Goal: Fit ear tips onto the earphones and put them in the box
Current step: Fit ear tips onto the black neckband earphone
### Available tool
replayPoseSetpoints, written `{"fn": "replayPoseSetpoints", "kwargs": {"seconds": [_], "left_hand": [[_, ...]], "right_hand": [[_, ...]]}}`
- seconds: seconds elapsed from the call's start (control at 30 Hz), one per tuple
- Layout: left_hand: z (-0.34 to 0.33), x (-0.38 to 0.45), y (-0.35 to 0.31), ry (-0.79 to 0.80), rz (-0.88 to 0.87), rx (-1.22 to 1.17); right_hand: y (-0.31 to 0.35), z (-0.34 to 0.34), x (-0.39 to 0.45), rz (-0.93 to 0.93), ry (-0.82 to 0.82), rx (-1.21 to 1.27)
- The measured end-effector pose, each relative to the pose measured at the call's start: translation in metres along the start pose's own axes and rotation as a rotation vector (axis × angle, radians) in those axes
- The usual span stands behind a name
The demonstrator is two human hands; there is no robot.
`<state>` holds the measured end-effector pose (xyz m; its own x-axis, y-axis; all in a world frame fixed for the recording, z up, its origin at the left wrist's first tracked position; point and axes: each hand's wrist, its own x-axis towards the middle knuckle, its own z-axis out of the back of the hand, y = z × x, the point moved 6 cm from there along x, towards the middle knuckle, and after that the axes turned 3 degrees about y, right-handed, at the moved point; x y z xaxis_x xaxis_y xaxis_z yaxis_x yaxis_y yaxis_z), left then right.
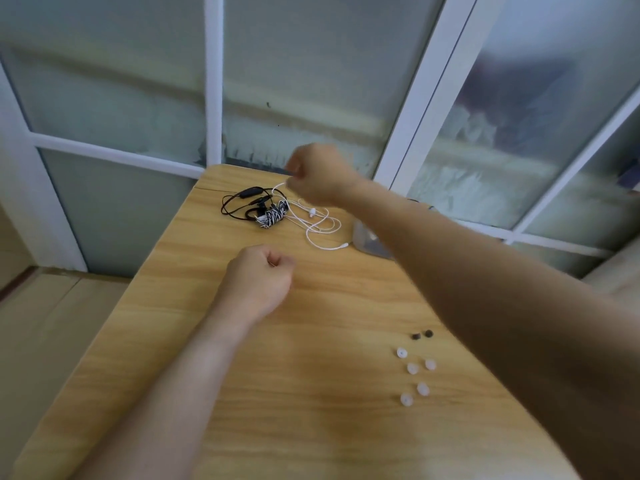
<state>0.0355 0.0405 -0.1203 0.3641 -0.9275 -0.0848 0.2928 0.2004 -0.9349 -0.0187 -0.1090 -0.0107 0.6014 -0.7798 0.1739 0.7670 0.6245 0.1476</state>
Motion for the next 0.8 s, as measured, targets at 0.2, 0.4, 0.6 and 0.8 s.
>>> {"fn": "replayPoseSetpoints", "kwargs": {"seconds": [0.2,0.4,0.6,0.8], "left_hand": [[0.030,0.004,0.011,-0.081,0.032,0.067],[0.047,0.008,0.015,-0.132,0.068,0.035],[0.053,0.003,0.007,-0.167,0.060,-0.218],[0.023,-0.016,-0.017,0.121,0.113,-0.698]], "right_hand": [[0.046,-0.103,0.045,0.040,0.276,-0.242],[0.070,-0.104,0.038,0.218,0.077,-0.296],[0.035,-0.026,0.019,-0.096,-0.280,0.540],[0.025,0.036,-0.049,-0.058,-0.294,1.184]]}}
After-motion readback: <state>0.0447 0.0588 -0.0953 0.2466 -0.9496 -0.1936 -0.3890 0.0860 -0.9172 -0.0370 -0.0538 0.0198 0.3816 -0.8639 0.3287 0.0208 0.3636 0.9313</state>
